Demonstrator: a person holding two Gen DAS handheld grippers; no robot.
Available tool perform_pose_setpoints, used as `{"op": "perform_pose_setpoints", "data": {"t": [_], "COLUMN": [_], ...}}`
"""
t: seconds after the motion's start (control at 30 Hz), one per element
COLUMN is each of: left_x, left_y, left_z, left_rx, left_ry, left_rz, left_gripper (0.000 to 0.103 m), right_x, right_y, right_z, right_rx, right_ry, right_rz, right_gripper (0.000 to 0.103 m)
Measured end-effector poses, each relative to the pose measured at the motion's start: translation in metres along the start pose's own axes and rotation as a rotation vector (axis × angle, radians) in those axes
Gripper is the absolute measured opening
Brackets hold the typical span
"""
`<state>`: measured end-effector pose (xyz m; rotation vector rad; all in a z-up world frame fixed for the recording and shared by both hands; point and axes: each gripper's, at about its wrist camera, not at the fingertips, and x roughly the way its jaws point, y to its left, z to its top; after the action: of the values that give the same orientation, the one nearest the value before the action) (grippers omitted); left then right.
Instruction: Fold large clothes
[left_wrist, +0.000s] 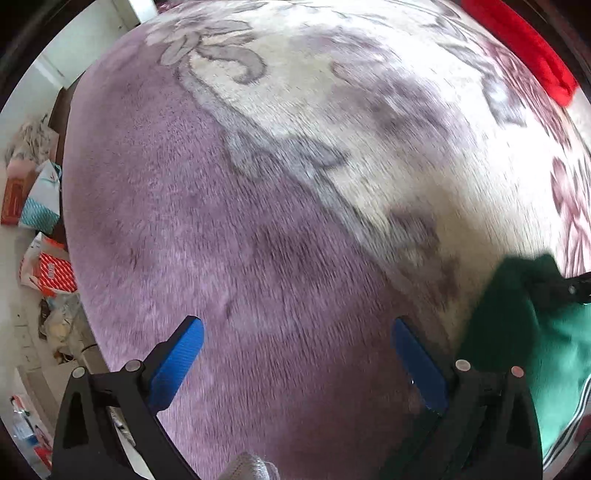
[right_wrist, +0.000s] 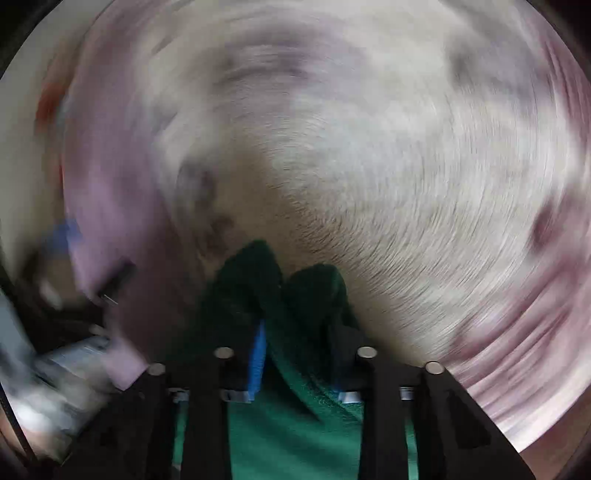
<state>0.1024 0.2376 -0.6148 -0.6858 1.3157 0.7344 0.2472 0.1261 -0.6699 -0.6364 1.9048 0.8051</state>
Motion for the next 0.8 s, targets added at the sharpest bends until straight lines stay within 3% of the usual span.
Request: {"op": "perform_pose_setpoints", "data": {"t": [0.1, 0.17, 0.2, 0.27, 0.3, 0.37, 0.4, 0.53, 0.6, 0.63, 0.67, 0.7, 0.77, 0.8], "left_x": [0.002, 0.004, 0.005, 0.006, 0.007, 0.011, 0.013, 0.022, 0.025, 0.025, 0.026, 0.025, 0.024, 0.023], "left_y": [0.003, 0.004, 0.005, 0.008, 0.01, 0.016, 0.02, 0.036, 0.042, 0.045, 0.045, 0.045, 0.044, 0.044], "left_z": [0.006, 0.005, 0.004, 0.001, -0.001, -0.008, -0.011, -0.016, -0.019, -0.02, -0.02, -0.021, -0.022, -0.022], "left_rx": [0.001, 0.006, 0.01, 0.015, 0.02, 0.014, 0.008, -0.021, -0.031, -0.03, -0.023, -0.014, -0.001, 0.001], "left_ry": [-0.001, 0.015, 0.025, 0.033, 0.038, 0.046, 0.051, 0.075, 0.083, 0.082, 0.078, 0.074, 0.064, 0.059], "left_rz": [-0.016, -0.036, -0.046, -0.046, -0.039, -0.018, -0.009, 0.009, 0.012, 0.014, 0.018, 0.023, 0.027, 0.026], "left_gripper": [0.103, 0.103, 0.103, 0.103, 0.103, 0.103, 0.103, 0.103, 0.103, 0.103, 0.103, 0.103, 0.103, 0.103], "right_x": [0.017, 0.02, 0.017, -0.002, -0.016, -0.036, -0.041, -0.018, 0.008, 0.029, 0.036, 0.041, 0.04, 0.039], "right_y": [-0.069, -0.079, -0.075, -0.055, -0.038, -0.01, 0.009, 0.05, 0.076, 0.083, 0.08, 0.067, 0.023, -0.011], "right_z": [-0.003, -0.003, 0.0, 0.008, 0.012, 0.016, 0.016, 0.017, 0.011, 0.009, 0.013, 0.025, 0.047, 0.051], "right_rx": [0.456, 0.464, 0.419, 0.266, 0.154, 0.008, -0.086, -0.31, -0.475, -0.544, -0.501, -0.363, -0.002, 0.229], "right_ry": [0.087, 0.115, 0.124, 0.127, 0.101, 0.032, 0.008, 0.077, 0.082, 0.098, 0.11, 0.137, 0.185, 0.208], "right_rz": [0.369, 0.422, 0.404, 0.294, 0.189, 0.033, -0.051, -0.187, -0.323, -0.41, -0.384, -0.304, -0.091, 0.064], "right_gripper": [0.027, 0.027, 0.027, 0.035, 0.04, 0.077, 0.082, 0.082, 0.065, 0.04, 0.032, 0.03, 0.028, 0.028]}}
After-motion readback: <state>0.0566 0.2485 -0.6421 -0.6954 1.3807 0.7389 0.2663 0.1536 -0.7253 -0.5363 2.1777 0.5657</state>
